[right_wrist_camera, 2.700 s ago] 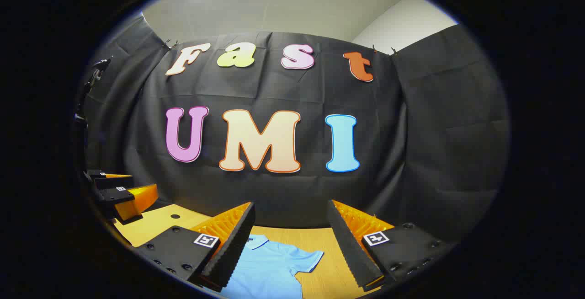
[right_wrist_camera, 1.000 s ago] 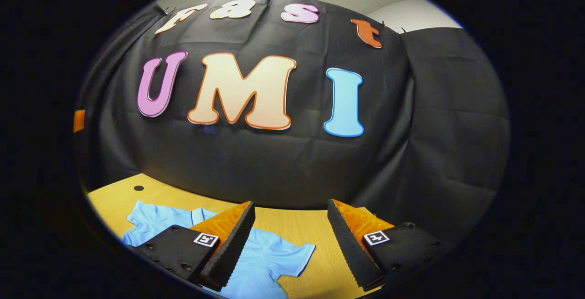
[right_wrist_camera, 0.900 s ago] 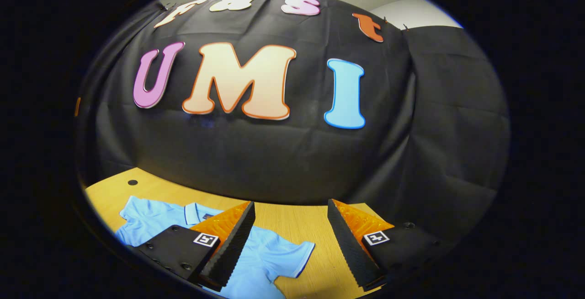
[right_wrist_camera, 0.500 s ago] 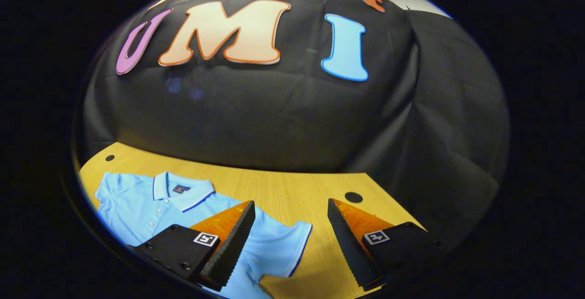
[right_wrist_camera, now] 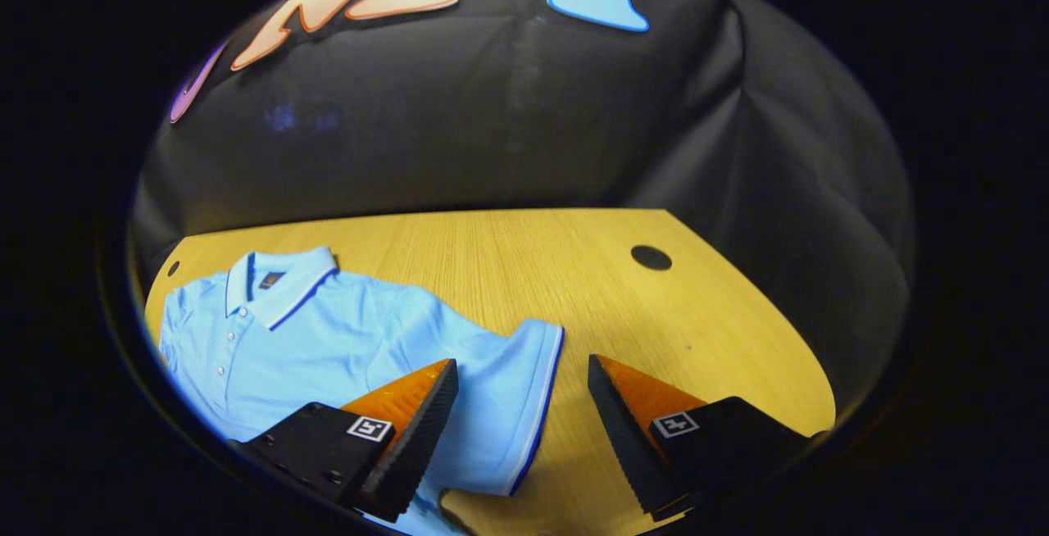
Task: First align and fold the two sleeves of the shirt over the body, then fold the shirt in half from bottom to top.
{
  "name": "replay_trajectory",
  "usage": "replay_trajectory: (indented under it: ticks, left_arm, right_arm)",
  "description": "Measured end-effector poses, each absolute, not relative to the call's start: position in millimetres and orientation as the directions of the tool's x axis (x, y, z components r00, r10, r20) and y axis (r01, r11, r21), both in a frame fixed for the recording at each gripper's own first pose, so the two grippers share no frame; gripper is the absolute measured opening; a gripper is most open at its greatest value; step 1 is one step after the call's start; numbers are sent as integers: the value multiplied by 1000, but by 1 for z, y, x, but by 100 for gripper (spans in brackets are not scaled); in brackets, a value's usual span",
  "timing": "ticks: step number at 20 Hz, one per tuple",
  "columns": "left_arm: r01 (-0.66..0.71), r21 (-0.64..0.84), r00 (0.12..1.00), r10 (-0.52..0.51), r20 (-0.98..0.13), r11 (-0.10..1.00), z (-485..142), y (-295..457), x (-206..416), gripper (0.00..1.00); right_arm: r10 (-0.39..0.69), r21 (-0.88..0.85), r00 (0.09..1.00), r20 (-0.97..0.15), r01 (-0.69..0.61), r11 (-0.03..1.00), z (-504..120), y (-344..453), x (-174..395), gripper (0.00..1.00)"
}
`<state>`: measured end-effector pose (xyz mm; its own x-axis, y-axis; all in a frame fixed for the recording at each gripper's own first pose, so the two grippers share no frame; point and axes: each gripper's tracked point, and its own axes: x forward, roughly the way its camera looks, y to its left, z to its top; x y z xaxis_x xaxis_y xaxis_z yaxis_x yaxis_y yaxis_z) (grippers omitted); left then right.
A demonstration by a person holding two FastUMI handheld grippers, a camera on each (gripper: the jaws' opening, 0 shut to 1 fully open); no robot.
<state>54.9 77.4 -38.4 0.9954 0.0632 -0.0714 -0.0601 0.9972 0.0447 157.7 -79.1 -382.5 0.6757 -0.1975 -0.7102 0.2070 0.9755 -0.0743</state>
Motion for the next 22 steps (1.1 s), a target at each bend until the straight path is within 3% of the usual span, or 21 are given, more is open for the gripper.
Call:
replay_trajectory:
  ticks: [4,9,10,16,22]
  left_arm:
    - [-70,40,994,73,-82,997,-43,81,57,95]
    - [-77,30,992,79,-96,997,-50,84,59,95]
    - [-80,28,992,83,-99,996,-51,85,60,95]
    - [-92,16,990,93,-108,996,-57,94,61,95]
    - [-96,-8,985,94,-143,995,-73,99,61,95]
  right_arm:
    - [-142,14,678,-721,220,975,-384,-70,161,97]
    - [-83,68,691,-718,188,980,-388,-54,168,7]
    - [-66,96,685,-726,196,976,-386,-49,166,2]
    - [28,199,754,-656,137,970,-341,0,177,3]
    - [180,316,749,-638,41,948,-332,89,180,3]
